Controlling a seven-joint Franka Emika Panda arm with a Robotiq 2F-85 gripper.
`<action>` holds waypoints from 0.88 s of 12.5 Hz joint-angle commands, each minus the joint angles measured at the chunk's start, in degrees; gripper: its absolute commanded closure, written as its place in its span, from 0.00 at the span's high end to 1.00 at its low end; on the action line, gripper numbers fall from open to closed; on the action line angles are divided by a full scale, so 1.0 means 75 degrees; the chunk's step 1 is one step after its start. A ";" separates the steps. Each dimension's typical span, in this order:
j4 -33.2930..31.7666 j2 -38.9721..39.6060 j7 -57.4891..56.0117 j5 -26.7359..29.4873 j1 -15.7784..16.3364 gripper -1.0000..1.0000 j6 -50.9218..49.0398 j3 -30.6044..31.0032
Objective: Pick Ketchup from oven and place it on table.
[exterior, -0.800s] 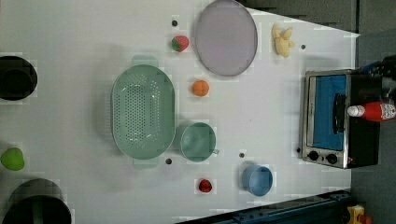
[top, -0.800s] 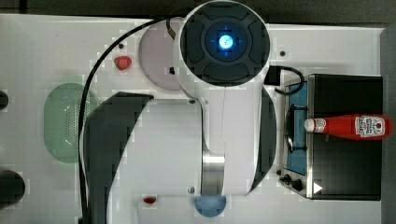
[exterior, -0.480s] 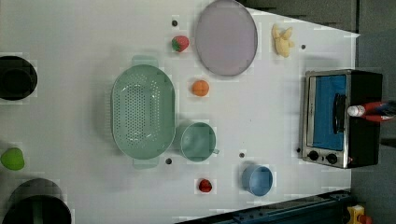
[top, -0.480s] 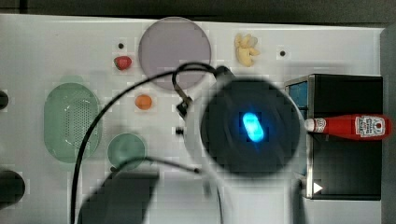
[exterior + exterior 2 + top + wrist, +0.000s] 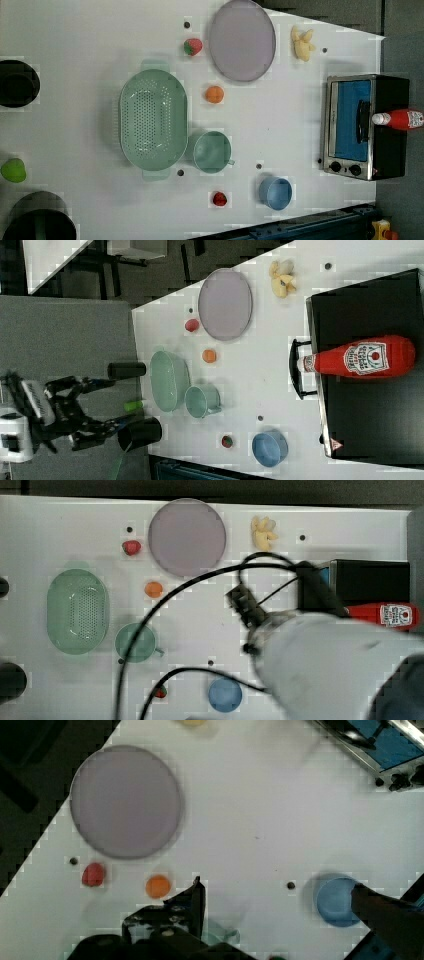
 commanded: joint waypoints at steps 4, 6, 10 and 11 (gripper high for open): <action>-0.0071 0.1293 -0.0023 -0.0075 -0.0478 1.00 0.1131 -0.1497; -0.0068 0.1680 -0.0028 -0.0075 -0.0498 1.00 0.1672 -0.2004; -0.0063 0.2588 -0.0028 -0.0074 -0.0587 1.00 0.3152 -0.2850; -0.0062 0.2834 -0.0028 -0.0074 -0.0600 1.00 0.3391 -0.3021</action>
